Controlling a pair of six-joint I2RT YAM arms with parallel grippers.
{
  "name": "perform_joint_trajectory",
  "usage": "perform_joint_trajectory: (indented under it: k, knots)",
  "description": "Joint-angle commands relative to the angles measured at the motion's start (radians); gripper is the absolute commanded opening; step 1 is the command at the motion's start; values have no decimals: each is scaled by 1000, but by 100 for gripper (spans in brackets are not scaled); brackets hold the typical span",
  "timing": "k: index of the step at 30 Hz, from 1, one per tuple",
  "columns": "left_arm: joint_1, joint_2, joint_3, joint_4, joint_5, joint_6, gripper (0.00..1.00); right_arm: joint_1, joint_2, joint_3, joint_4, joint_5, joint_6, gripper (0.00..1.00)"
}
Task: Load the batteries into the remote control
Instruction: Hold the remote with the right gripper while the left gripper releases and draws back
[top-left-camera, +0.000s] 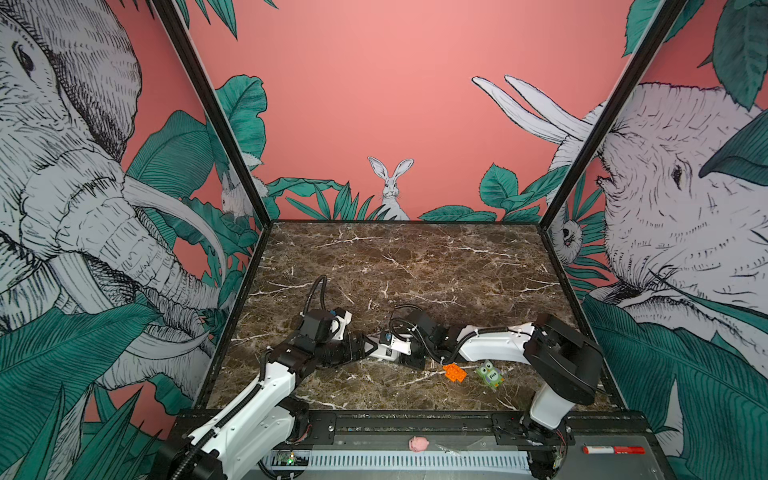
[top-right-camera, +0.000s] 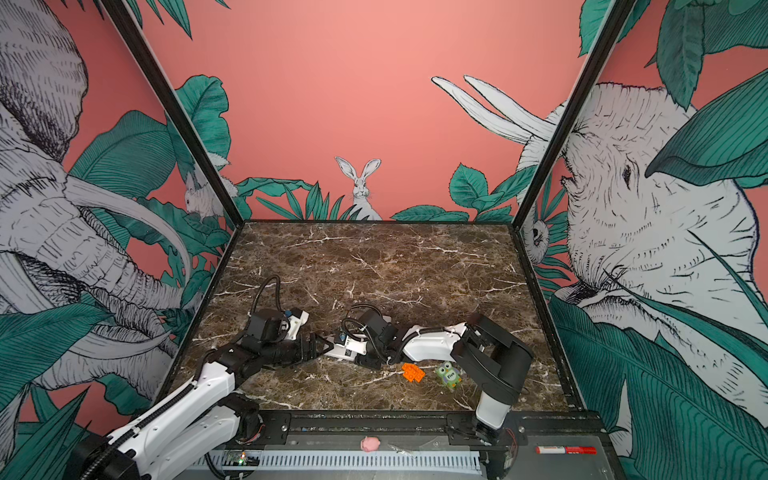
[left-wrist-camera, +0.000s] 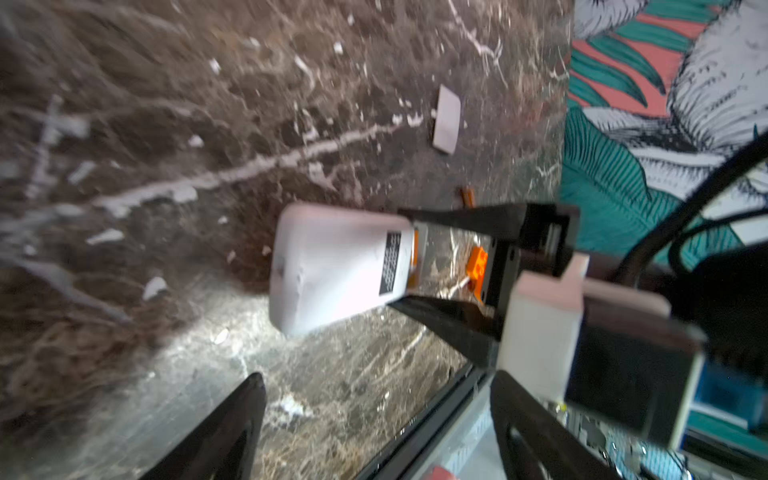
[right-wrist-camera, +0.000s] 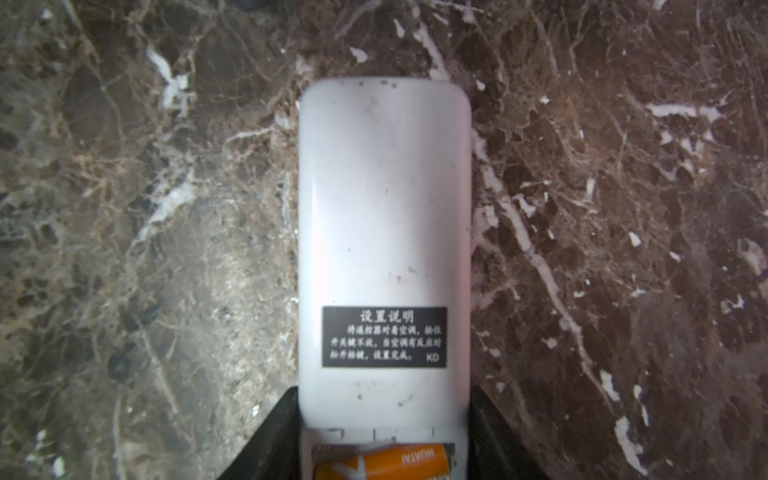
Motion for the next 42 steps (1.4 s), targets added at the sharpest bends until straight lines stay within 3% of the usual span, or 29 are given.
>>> perform_joint_trajectory:
  k: [1, 8, 16, 20, 32, 42]
  knots:
    - [7, 6, 37, 34, -18, 7, 83, 16, -34, -31, 57, -51, -37, 21]
    - [9, 12, 38, 42, -31, -9, 82, 11, -80, -75, 118, -71, -22, 19]
    - [9, 31, 34, 55, -19, -2, 97, 1, -92, -103, 185, -95, 15, 17]
    - [1, 64, 38, 89, 1, -1, 97, -5, -91, -108, 207, -106, 26, 17]
    - [-67, 178, 48, 200, -1, -12, 73, -20, -131, -114, 259, -140, 51, 17]
    - [-90, 181, 35, 223, -9, -27, 45, -23, -124, -111, 257, -142, 57, 18]
